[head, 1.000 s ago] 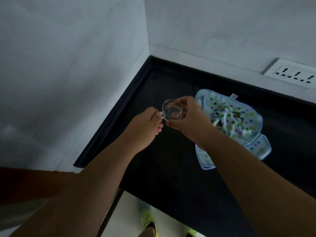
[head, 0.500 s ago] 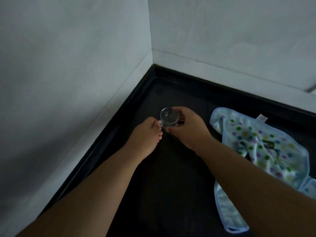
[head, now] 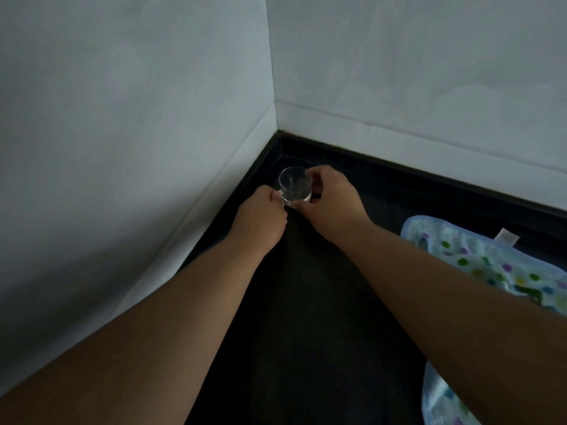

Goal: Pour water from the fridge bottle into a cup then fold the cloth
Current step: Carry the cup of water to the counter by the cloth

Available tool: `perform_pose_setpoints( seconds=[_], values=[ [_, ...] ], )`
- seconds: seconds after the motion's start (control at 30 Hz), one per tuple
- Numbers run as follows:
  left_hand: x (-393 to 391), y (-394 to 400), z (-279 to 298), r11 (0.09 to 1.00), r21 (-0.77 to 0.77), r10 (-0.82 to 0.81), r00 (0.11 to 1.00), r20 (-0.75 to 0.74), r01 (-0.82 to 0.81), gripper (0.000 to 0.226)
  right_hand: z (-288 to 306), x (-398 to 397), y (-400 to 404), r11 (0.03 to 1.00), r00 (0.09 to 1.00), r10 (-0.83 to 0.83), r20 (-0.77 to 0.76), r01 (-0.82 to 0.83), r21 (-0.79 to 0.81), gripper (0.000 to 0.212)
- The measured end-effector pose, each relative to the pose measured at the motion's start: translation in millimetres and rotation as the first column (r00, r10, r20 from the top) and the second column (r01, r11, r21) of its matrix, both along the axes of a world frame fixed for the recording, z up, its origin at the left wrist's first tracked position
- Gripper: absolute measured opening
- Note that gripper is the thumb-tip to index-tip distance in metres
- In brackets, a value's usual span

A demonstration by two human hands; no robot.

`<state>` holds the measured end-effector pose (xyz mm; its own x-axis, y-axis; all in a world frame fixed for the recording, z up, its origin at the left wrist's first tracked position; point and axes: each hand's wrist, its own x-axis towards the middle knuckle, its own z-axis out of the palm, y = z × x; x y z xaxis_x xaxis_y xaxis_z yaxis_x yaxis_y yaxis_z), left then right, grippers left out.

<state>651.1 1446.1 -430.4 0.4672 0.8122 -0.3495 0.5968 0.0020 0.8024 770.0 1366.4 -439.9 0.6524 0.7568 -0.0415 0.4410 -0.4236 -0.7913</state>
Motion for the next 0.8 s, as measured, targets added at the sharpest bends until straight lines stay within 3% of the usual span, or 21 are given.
perform_pose_setpoints(
  seconds=[0.17,0.37,0.47,0.6,0.7,0.8],
  values=[
    [11.1,13.8,-6.5,0.997,0.079,0.022,1.0,0.0,-0.021,0.029,1.3,7.7,23.6,1.0,1.0,0.001,-0.003,-0.001,-0.028,0.066],
    [14.4,17.2,-2.7,0.997,0.031,0.064,0.997,0.052,-0.065,0.023,9.7,6.1,24.2,0.99,0.998,0.047,0.039,-0.041,-0.134,0.067],
    [8.7,14.0,1.4,0.997,0.014,0.081,0.995,0.056,-0.082,0.042,21.5,2.6,1.0,0.981,0.996,0.07,0.056,-0.058,-0.185,0.078],
    [-2.7,-6.4,21.0,0.998,0.038,0.058,0.997,-0.056,-0.056,0.055,41.6,8.5,-60.3,0.968,0.987,0.004,0.16,0.037,-0.247,0.056],
    [-12.9,-42.3,38.8,0.982,0.186,-0.018,0.992,-0.123,0.041,0.037,54.6,12.3,-129.0,0.926,0.956,-0.086,0.28,0.181,-0.331,0.047],
    [-19.0,-93.5,44.5,0.901,0.3,-0.273,0.947,-0.169,0.313,0.035,68.3,4.6,-198.2,0.84,0.926,-0.15,0.347,0.304,-0.449,0.05]
  ],
)
